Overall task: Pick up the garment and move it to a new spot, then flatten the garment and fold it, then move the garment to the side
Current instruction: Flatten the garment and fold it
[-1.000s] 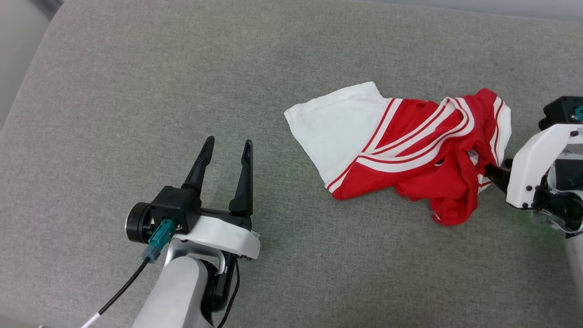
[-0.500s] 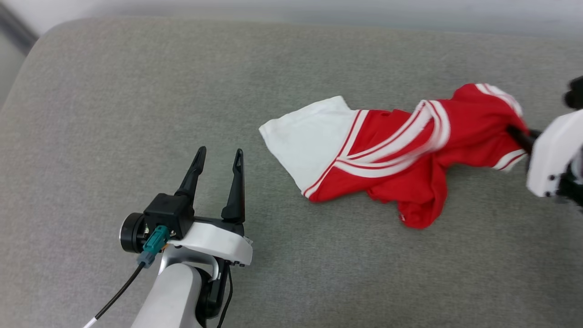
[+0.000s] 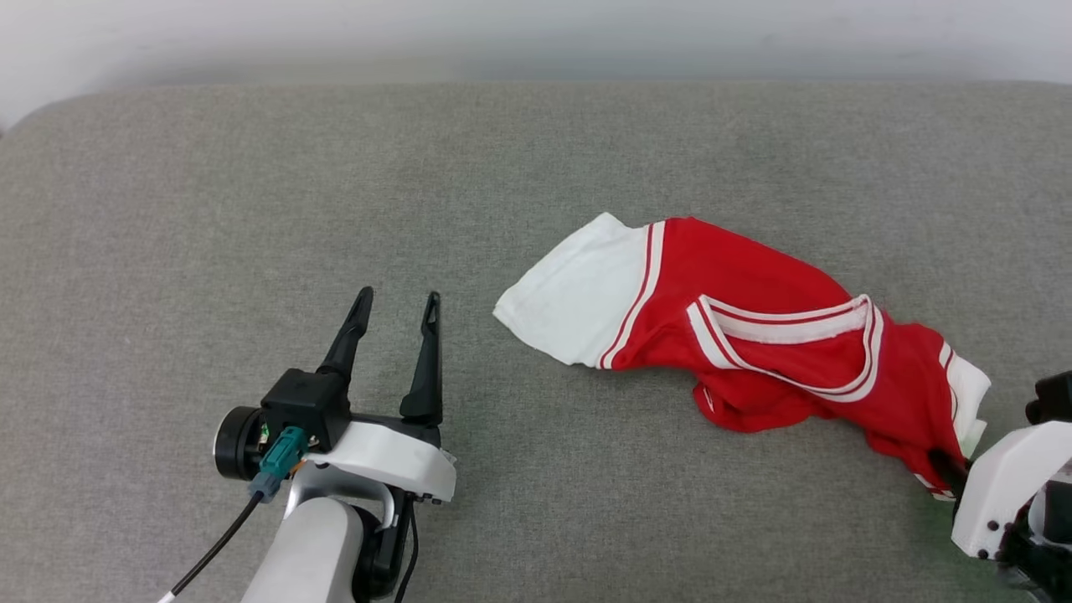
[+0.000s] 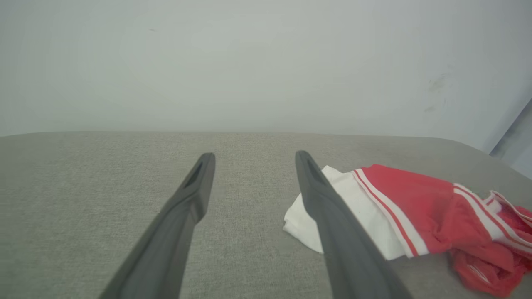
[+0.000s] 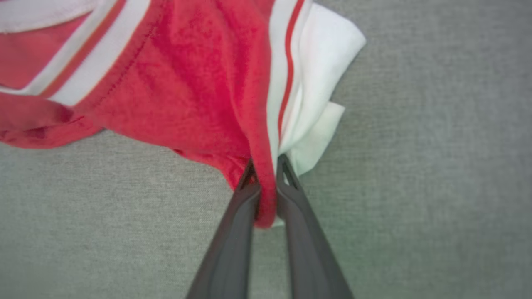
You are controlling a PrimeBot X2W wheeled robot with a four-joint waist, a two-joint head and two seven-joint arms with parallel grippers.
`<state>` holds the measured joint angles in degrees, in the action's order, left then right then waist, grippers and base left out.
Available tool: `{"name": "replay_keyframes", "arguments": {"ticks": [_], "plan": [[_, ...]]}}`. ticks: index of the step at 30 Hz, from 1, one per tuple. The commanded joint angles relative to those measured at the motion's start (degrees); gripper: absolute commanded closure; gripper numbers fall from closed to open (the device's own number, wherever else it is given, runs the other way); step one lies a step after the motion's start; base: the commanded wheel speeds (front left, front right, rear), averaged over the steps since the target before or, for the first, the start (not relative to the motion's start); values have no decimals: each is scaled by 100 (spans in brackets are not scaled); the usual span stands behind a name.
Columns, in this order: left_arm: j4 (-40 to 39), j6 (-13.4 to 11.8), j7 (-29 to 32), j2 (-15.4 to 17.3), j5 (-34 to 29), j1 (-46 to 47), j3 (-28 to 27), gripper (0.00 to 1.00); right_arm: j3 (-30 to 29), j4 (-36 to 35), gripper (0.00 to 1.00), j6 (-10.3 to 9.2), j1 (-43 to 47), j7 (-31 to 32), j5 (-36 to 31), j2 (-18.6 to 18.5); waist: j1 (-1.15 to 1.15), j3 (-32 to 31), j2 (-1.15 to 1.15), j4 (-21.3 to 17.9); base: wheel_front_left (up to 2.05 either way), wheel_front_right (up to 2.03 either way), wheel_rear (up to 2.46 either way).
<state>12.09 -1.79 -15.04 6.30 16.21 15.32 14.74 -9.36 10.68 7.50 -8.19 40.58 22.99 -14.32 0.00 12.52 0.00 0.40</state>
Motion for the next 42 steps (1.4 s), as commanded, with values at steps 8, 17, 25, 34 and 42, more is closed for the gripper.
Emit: {"name": "replay_keyframes", "arguments": {"ticks": [8, 17, 25, 34, 42], "plan": [[-58, -73, 67, 114, 37, -146, -30, 0, -152, -18, 0, -2, 238, -1358, -145, 456, 0, -93, 0, -64, 0, 0, 0], [-55, -194, 104, 152, 160, -487, -122, 0, -391, -463, 0, -2, 619, -2571, -556, 799, 0, -455, 0, -123, 0, 0, 0], [-141, -279, 230, 246, 217, -771, -141, 0, -260, -1149, 0, -2, 909, -3453, -919, 1050, 0, -799, 0, -155, 0, 0, 0], [-246, -274, 653, 457, 240, -724, -116, 0, 146, -1852, 0, -2, 1204, -3556, -1119, 1131, 0, -953, 0, -281, 0, 0, 0], [-159, -7, 1649, 519, 353, 486, 65, 0, 532, -2332, 0, -2, 984, -3632, -1085, 1148, 0, -433, 0, -546, 0, 0, 0]]}}
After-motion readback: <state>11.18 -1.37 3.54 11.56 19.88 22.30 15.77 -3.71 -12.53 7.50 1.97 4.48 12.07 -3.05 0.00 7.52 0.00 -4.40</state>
